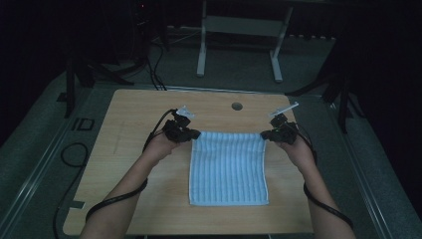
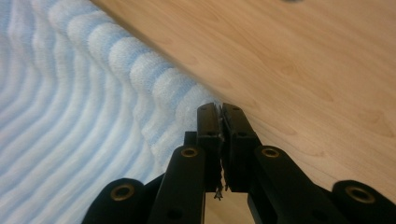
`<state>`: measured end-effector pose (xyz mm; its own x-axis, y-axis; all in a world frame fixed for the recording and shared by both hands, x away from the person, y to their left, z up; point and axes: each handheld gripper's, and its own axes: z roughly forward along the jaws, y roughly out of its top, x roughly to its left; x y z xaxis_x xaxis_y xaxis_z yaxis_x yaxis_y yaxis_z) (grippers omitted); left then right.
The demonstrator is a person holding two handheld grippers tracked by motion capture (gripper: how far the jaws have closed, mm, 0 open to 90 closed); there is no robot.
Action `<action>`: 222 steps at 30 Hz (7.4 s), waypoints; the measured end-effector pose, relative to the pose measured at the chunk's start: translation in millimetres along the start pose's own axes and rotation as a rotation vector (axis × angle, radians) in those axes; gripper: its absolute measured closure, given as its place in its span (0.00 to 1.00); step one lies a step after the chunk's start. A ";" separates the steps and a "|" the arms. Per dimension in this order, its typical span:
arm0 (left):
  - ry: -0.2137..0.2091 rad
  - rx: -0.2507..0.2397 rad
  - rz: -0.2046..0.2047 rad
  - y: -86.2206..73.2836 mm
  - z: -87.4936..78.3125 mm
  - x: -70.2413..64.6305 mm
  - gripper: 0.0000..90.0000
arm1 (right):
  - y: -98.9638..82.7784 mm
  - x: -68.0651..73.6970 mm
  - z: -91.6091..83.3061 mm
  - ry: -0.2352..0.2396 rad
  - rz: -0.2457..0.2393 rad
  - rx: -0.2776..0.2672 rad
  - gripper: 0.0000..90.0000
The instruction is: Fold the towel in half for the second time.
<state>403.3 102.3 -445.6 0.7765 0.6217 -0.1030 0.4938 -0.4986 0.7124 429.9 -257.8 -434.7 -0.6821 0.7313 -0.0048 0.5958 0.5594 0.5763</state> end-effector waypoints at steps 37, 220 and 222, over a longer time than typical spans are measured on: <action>-0.199 0.185 0.118 -113.6 -35.2 -121.6 0.64 | -135.3 96.8 -42.9 0.118 -0.065 0.020 0.72; 0.635 -0.212 -0.495 -229.5 -88.1 44.7 0.03 | -181.0 -24.5 4.8 -0.488 0.435 -0.352 0.12; 0.639 -0.209 -0.495 -229.5 -87.3 44.4 0.03 | -180.9 -24.3 5.2 -0.489 0.430 -0.346 0.12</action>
<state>290.2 297.1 -553.1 0.0866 0.9938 -0.0694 0.5875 0.0053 0.8092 340.9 -374.7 -543.1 -0.1037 0.9939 -0.0374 0.5448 0.0882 0.8339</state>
